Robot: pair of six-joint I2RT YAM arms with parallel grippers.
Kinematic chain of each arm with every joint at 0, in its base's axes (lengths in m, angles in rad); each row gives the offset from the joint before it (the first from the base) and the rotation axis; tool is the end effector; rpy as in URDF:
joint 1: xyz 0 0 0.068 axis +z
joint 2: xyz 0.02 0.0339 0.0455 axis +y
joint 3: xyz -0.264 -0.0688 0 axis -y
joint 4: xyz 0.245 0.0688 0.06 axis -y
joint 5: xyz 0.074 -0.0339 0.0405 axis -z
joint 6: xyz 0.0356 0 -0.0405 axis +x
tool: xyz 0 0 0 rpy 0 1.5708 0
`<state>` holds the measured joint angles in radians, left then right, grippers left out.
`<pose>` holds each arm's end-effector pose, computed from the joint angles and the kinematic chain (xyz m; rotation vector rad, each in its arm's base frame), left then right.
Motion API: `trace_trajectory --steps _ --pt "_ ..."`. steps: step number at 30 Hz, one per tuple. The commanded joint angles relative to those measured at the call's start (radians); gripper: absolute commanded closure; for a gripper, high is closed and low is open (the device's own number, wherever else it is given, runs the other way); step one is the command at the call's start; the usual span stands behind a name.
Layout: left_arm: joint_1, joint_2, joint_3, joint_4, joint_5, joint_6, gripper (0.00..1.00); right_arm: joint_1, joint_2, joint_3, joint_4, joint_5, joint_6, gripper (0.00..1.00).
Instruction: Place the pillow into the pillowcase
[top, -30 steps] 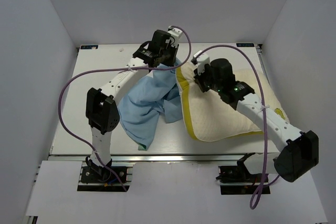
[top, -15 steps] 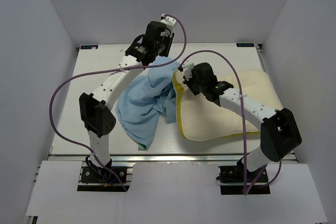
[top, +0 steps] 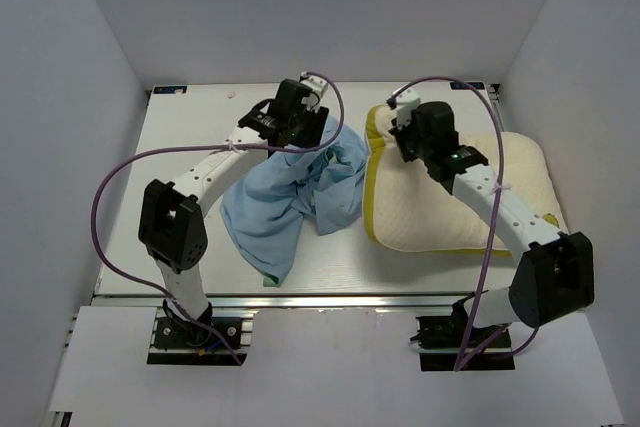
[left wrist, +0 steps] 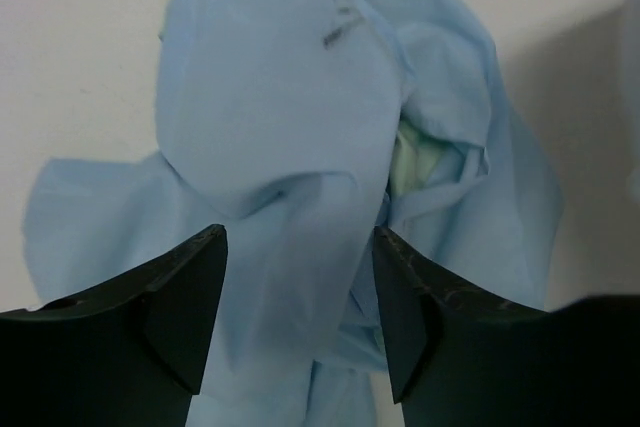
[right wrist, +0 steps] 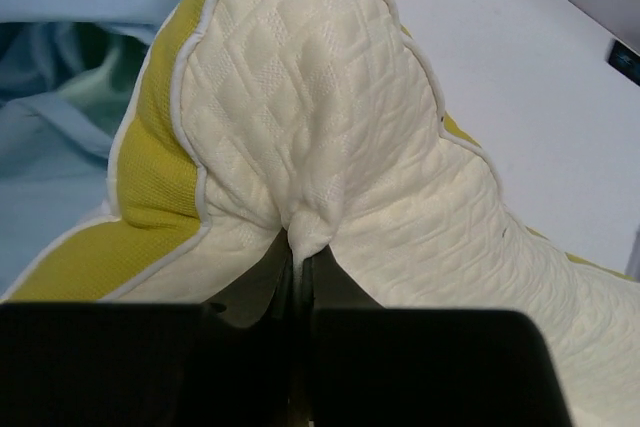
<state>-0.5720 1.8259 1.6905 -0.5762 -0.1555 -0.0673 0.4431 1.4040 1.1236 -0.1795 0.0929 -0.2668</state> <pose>0.3563 -0.2228 0.3240 0.4895 2.2238 -0.1593 0.2962 0.1369 0.3151 -0.6499 1.9217 0.0169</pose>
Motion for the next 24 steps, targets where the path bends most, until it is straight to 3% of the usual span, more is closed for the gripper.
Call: trace_trajectory --steps 1,6,16,17,18,19,23,24 --pt "0.001 -0.114 -0.104 0.059 0.117 -0.046 0.30 -0.055 -0.068 0.016 -0.028 -0.041 -0.014 1.00" --pt "0.000 -0.212 -0.227 0.073 0.125 -0.040 0.25 -0.050 -0.079 -0.042 -0.106 -0.145 -0.083 1.00" --pt "0.001 -0.362 -0.482 0.010 0.080 -0.114 0.24 -0.009 0.076 -0.074 -0.101 -0.099 -0.074 1.00" --pt "0.001 -0.356 -0.498 0.009 0.080 -0.126 0.24 -0.007 0.081 -0.068 -0.124 -0.104 -0.071 0.75" --pt "0.000 -0.349 -0.523 0.009 0.074 -0.132 0.22 -0.007 0.082 -0.042 -0.142 -0.117 -0.068 0.63" --pt "0.001 -0.338 -0.531 0.001 0.068 -0.140 0.22 -0.007 0.073 -0.030 -0.161 -0.125 -0.068 0.43" --pt "0.001 -0.309 -0.545 -0.033 0.018 -0.181 0.22 -0.006 -0.020 0.008 -0.212 -0.174 -0.104 0.14" --pt "0.000 -0.318 -0.549 -0.036 0.017 -0.189 0.22 -0.006 -0.043 0.013 -0.219 -0.202 -0.112 0.11"
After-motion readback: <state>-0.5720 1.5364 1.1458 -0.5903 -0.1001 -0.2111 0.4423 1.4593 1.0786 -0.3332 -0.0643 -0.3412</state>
